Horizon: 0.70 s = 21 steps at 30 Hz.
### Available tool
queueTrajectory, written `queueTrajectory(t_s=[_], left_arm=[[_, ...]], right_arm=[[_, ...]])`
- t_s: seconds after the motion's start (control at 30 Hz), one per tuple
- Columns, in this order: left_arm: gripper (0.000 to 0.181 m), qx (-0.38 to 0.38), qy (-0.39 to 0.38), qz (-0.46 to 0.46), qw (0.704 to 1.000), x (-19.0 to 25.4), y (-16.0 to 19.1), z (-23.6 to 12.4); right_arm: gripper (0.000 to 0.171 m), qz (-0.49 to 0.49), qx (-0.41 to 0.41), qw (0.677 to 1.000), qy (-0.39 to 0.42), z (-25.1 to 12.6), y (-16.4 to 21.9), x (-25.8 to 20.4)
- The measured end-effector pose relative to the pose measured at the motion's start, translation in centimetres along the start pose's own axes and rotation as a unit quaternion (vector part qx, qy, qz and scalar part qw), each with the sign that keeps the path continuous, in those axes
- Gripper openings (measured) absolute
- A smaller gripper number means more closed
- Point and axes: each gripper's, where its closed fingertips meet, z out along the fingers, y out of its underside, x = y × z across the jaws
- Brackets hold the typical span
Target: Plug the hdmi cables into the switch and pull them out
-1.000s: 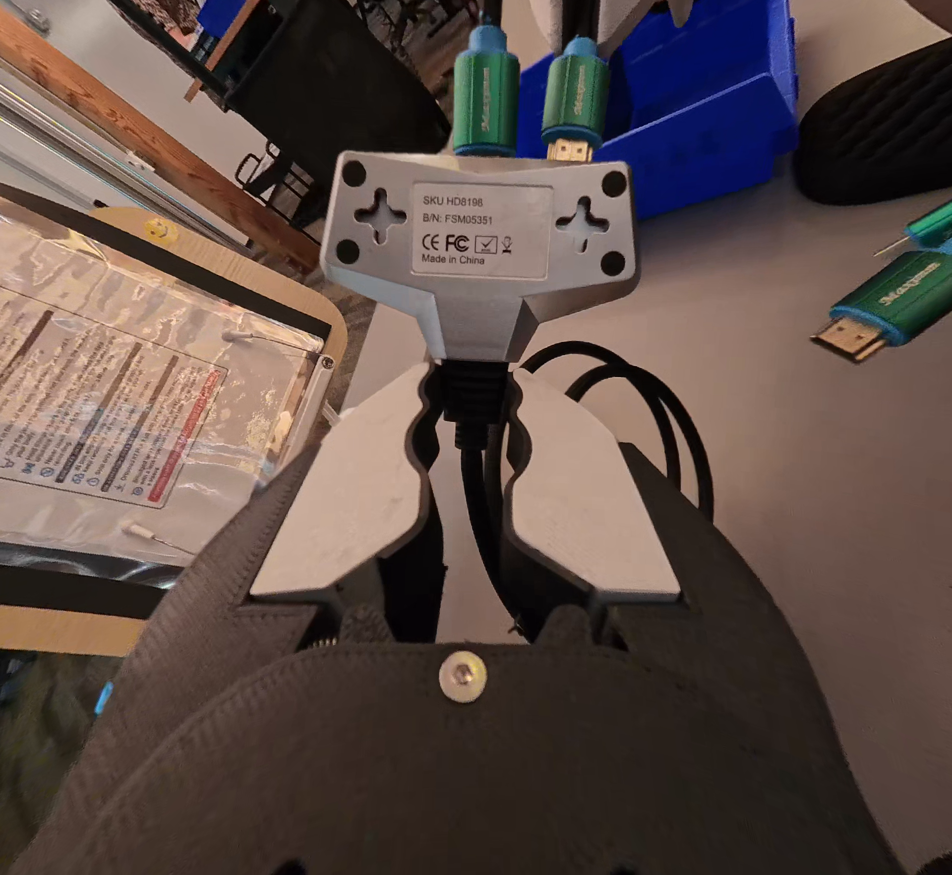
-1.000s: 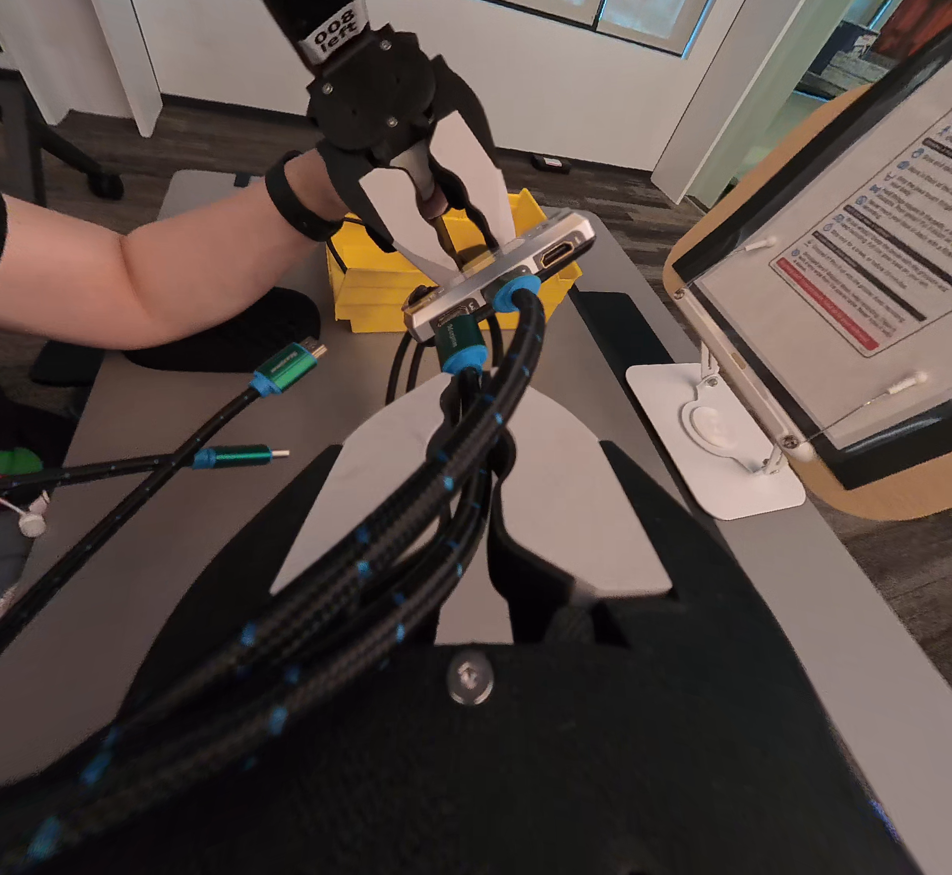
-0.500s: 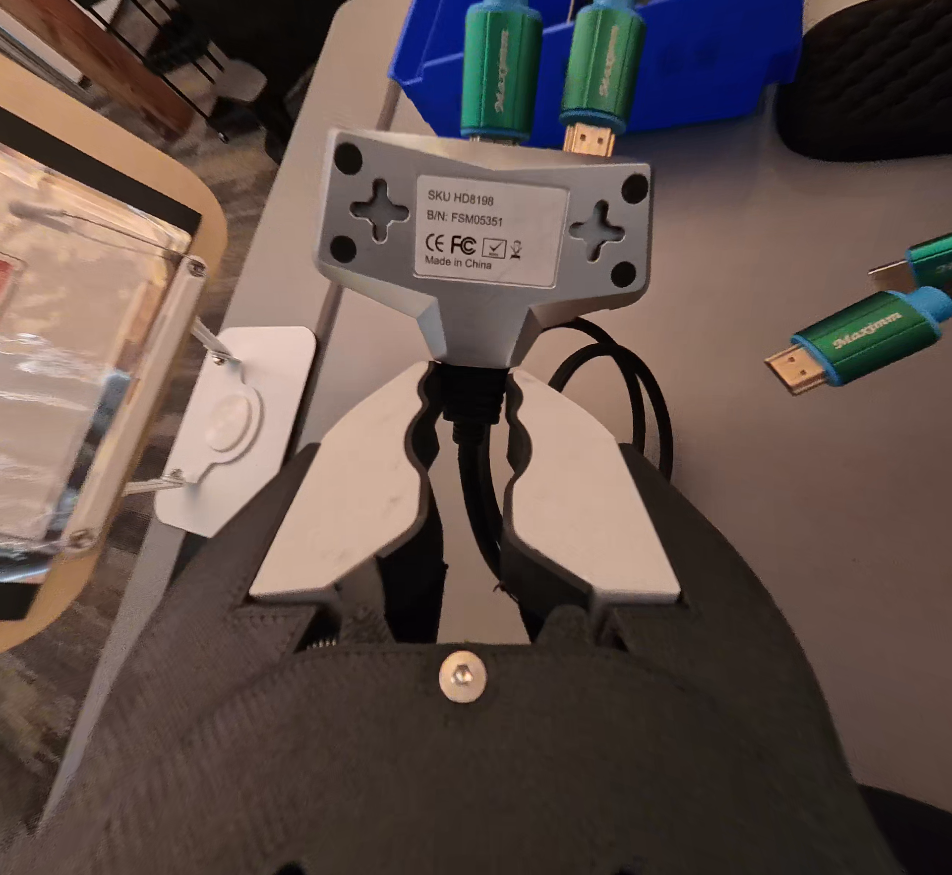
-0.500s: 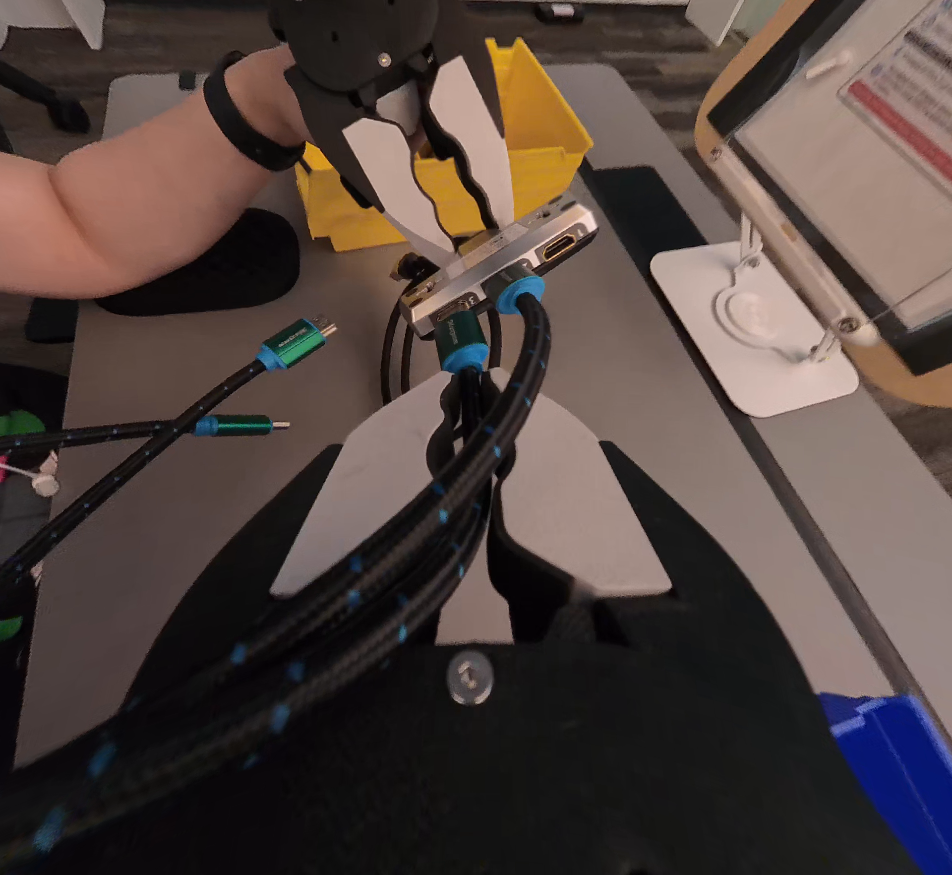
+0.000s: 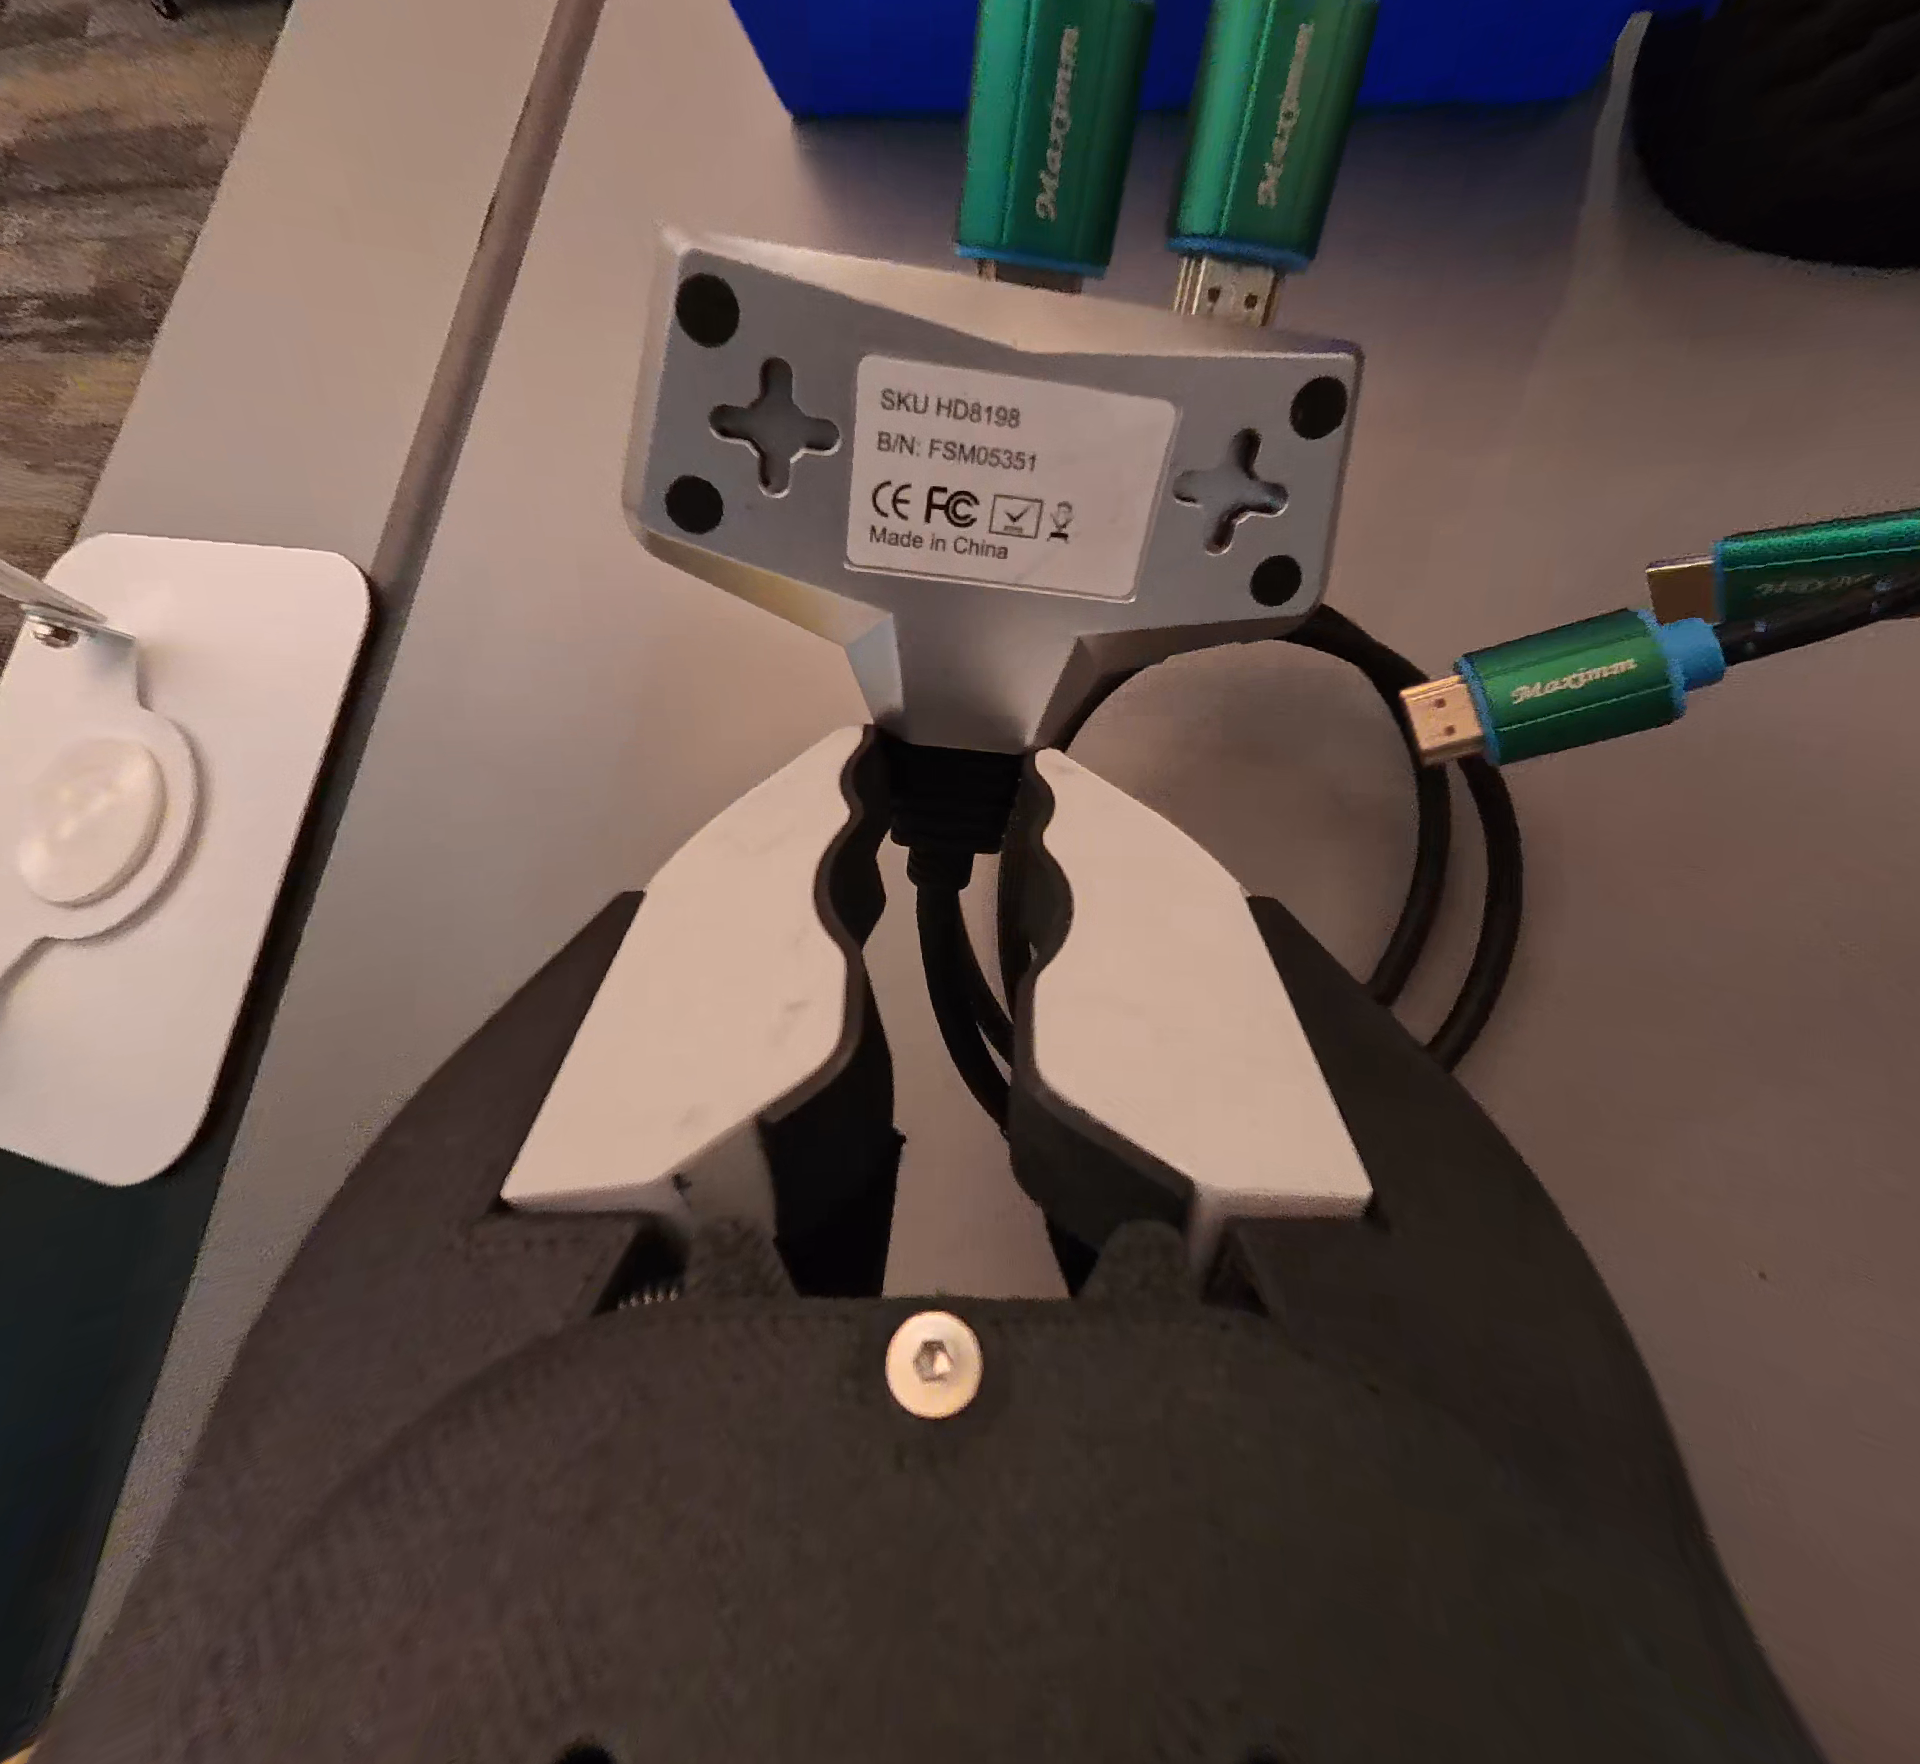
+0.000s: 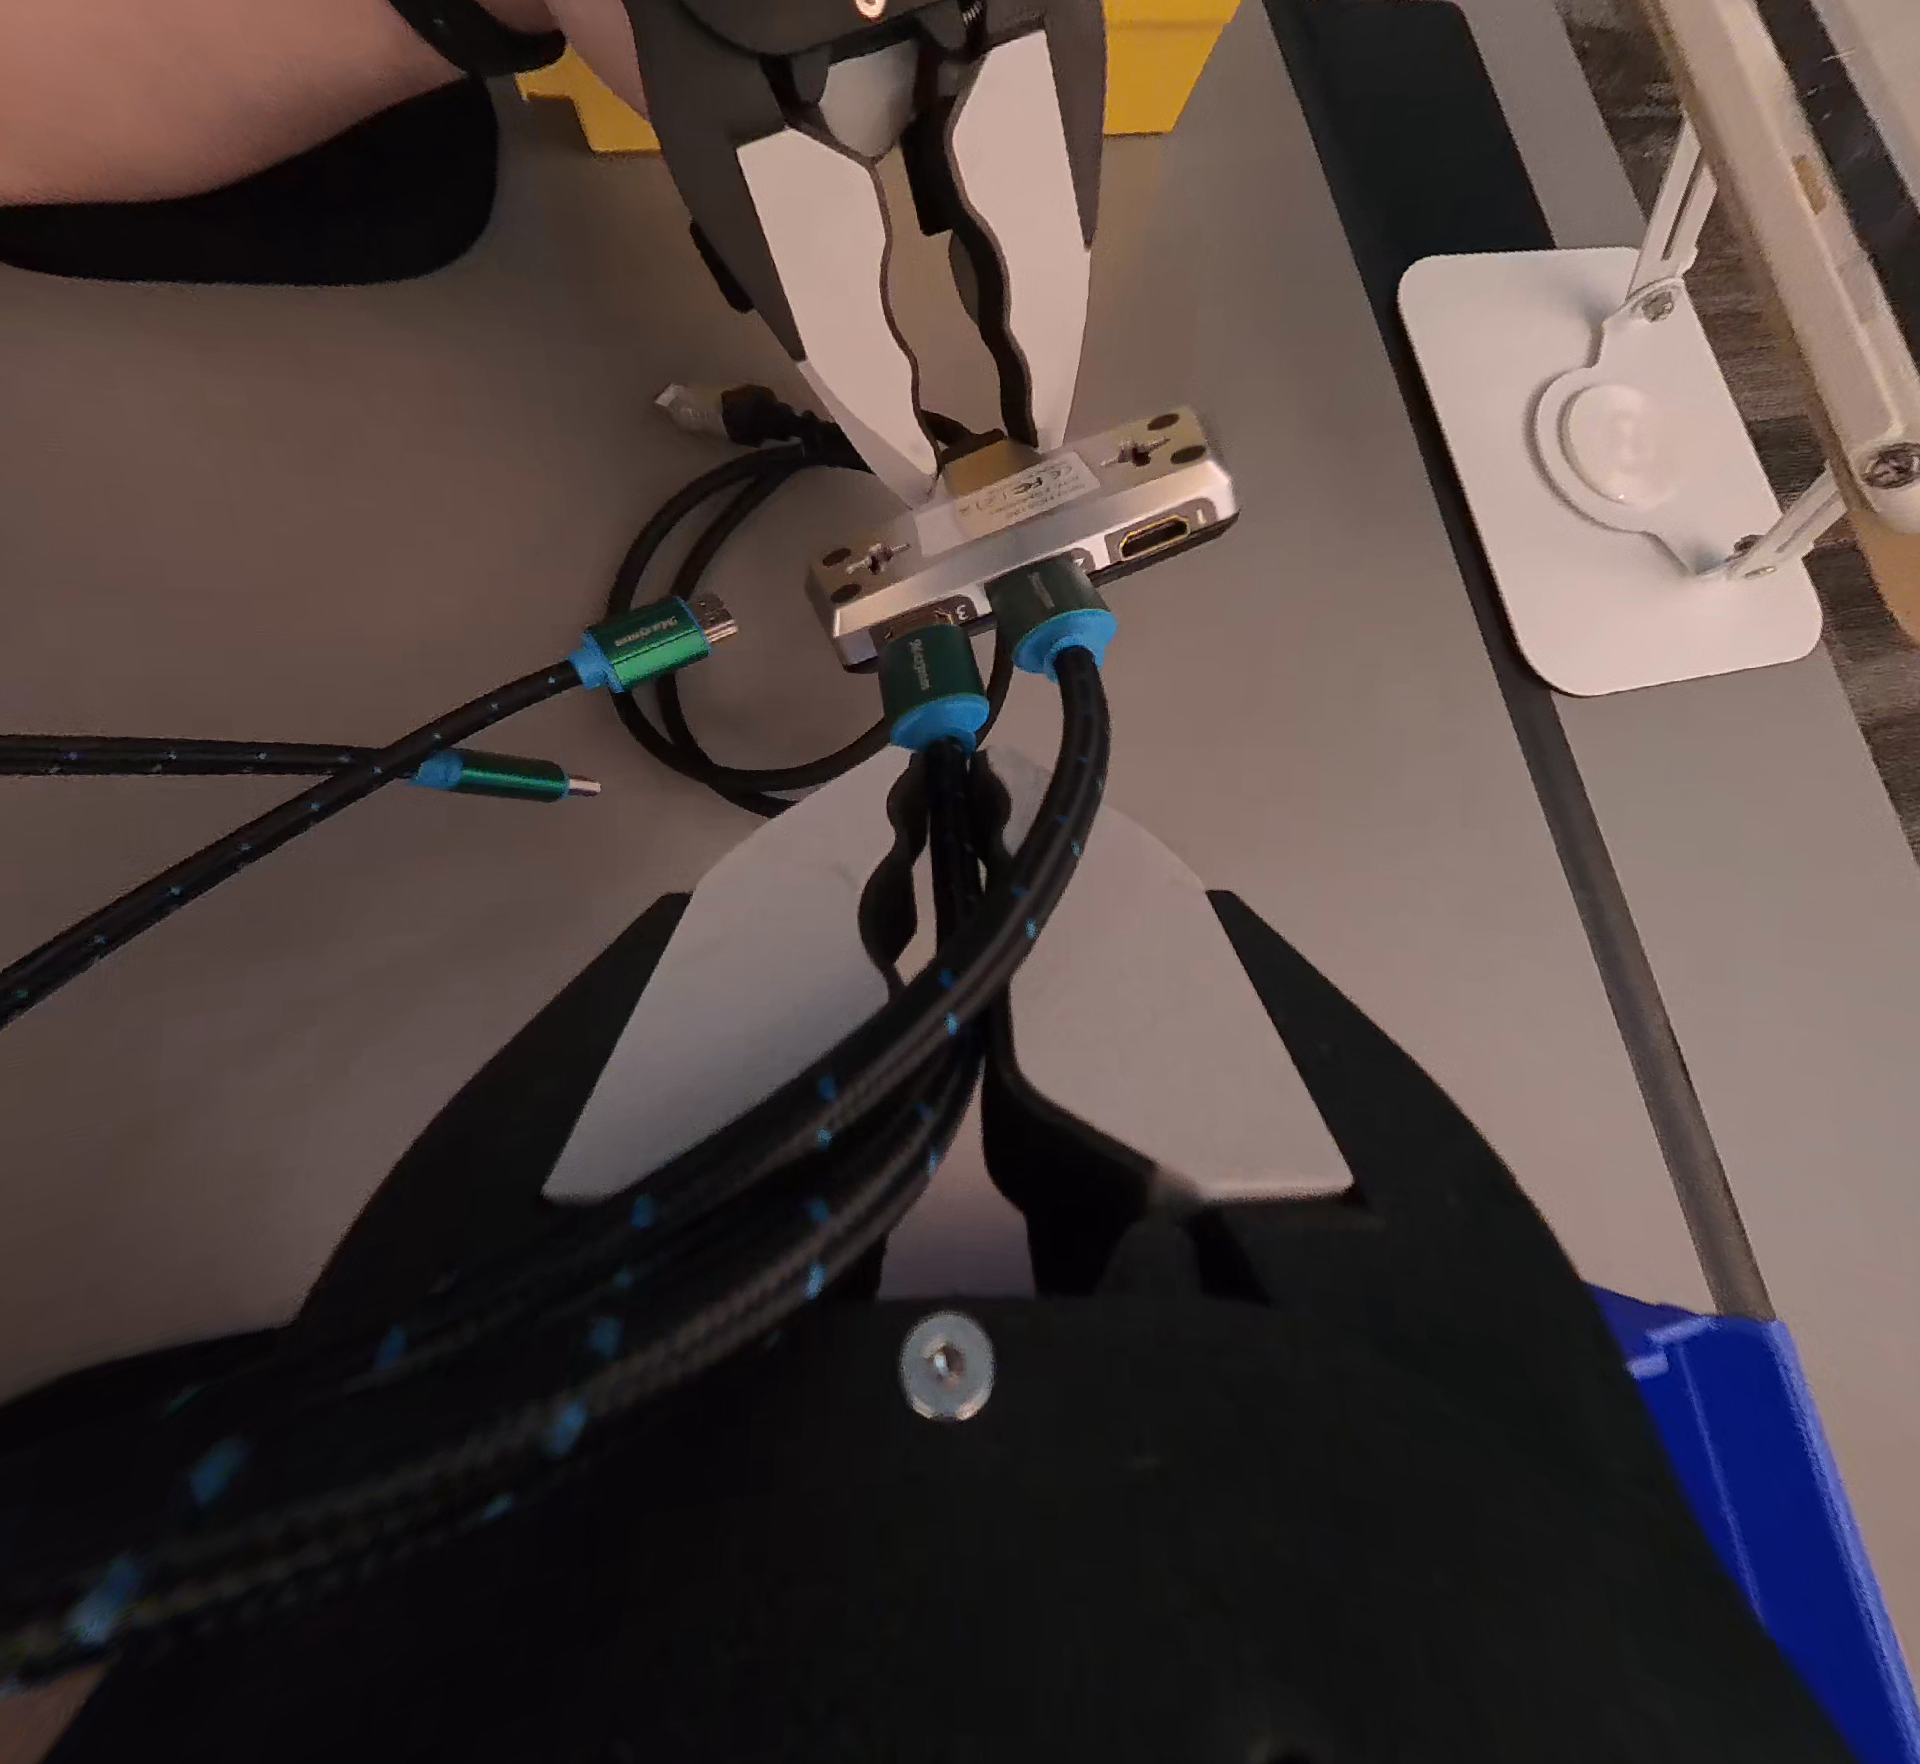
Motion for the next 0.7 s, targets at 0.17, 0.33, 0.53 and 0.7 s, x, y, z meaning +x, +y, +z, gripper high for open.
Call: queueTrajectory(t_s=[0.17,0.33,0.53,0.7], left_arm=[[0.023,-0.008,0.004,-0.010,1.000,-0.1,0.7,0.5],[0.023,-0.001,0.012,-0.006,1.000,0.1,0.5,0.1],[0.023,0.011,0.008,-0.004,1.000,-0.3,0.3,-0.8],[0.023,0.031,-0.002,0.001,1.000,-0.6,-0.5,-2.1]], right_arm=[[0.008,-0.063,0.010,0.998,-0.005,0.8,0.4,-0.2],[0.007,-0.129,0.068,0.989,-0.012,0.6,0.0,-0.4],[0.007,-0.167,0.125,0.978,-0.006,0.4,-0.6,-0.4],[0.008,-0.173,0.164,0.971,0.000,-0.1,-1.5,-0.4]])
